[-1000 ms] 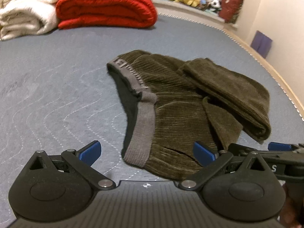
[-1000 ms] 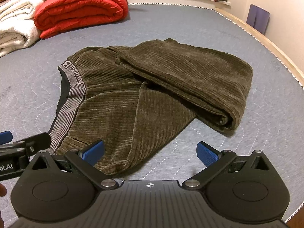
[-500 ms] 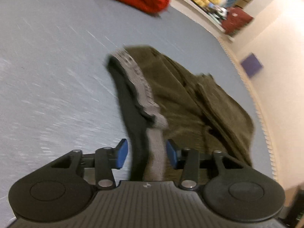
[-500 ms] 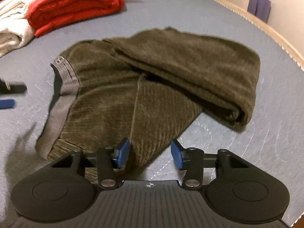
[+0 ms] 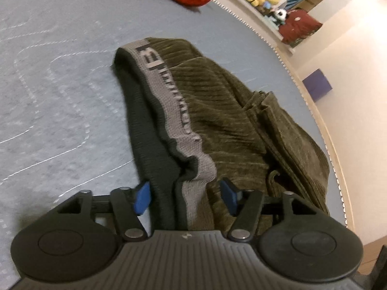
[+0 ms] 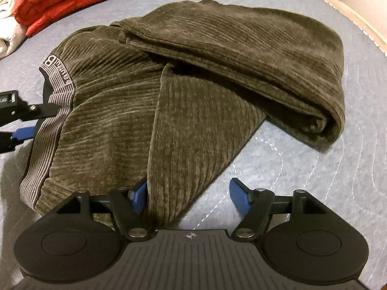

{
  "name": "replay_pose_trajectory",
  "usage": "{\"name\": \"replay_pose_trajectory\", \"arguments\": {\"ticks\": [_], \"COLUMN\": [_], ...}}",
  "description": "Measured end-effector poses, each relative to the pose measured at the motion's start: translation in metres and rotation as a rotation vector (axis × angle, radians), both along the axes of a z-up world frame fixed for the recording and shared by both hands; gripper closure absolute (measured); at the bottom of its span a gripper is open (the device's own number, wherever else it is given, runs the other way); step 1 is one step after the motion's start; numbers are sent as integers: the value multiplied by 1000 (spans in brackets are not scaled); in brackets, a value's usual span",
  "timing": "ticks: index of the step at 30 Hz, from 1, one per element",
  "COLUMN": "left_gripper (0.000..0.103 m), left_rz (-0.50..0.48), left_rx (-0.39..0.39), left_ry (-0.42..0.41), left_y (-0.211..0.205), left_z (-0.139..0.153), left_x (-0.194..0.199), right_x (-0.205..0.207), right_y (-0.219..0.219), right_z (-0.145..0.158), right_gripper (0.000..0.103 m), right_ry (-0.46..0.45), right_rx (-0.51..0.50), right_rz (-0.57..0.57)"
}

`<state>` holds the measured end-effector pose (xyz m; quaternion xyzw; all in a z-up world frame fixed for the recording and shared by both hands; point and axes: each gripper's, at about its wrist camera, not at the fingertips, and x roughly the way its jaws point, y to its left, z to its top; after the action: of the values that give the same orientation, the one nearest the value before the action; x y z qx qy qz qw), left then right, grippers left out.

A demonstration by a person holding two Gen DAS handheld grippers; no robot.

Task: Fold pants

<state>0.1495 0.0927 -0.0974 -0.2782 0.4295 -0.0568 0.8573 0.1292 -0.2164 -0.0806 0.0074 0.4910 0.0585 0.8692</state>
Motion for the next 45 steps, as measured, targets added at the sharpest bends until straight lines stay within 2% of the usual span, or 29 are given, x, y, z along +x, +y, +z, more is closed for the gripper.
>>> {"name": "replay_pose_trajectory", "arguments": {"ticks": [1, 2, 3, 4, 5, 7, 10, 14, 16, 19, 22, 26, 32, 35, 37, 38, 41, 42, 45], "left_gripper": [32, 32, 32, 37, 45, 71, 82, 85, 87, 88, 89, 89, 88, 86, 84, 83, 81, 76, 68], "left_rz": [-4, -10, -16, -15, -7, -2, -24, -45, -35, -9, 38, 104, 187, 150, 179, 211, 261, 266, 259], "left_rx": [17, 46, 67, 87, 111, 152, 147, 174, 179, 190, 199, 254, 263, 294, 282, 302, 352, 358, 355], "left_ry": [-15, -24, -31, -35, -34, -23, -57, -139, -183, -221, -205, -169, -37, 62, 126, 156, 111, 86, 5], "left_y": [-5, -10, -13, -16, -18, -18, -15, -14, -7, 10, 31, 64, 117, 129, 136, 139, 140, 138, 124], "left_z": [0, 0, 2, 2, 3, 5, 16, 42, 57, 75, 88, 100, 108, 100, 92, 93, 115, 126, 158], "left_x": [1, 2, 1, 1, 1, 2, -3, -20, -32, -50, -71, -102, -151, -162, -166, -168, -174, -176, -187], "right_x": [0, 0, 0, 0, 1, 0, -5, -17, -24, -36, -55, -89, -135, -155, -155, -153, -140, -127, -118], "right_y": [0, 1, 1, 1, 1, -1, -2, 3, 5, 13, 27, 57, 97, 114, 116, 114, 98, 91, 64], "right_z": [0, 1, 1, 1, 1, 3, 13, 34, 40, 49, 57, 63, 62, 53, 48, 47, 63, 75, 112], "right_gripper": [52, 54, 62, 67, 69, 80, 85, 87, 88, 89, 89, 90, 90, 89, 87, 86, 83, 75, 61], "right_ry": [-3, -7, -11, -16, -19, -31, -86, -194, -214, -236, -243, -240, -196, -160, -140, -126, -87, -94, -218], "right_rx": [7, 10, 11, 10, 10, 16, 28, 9, 13, 23, 52, 72, 81, 29, -22, -24, 56, 96, 146], "right_rz": [5, 9, 10, 7, 5, -2, 8, 62, 96, 146, 223, 391, 648, 786, 809, 797, 778, 782, 776]}}
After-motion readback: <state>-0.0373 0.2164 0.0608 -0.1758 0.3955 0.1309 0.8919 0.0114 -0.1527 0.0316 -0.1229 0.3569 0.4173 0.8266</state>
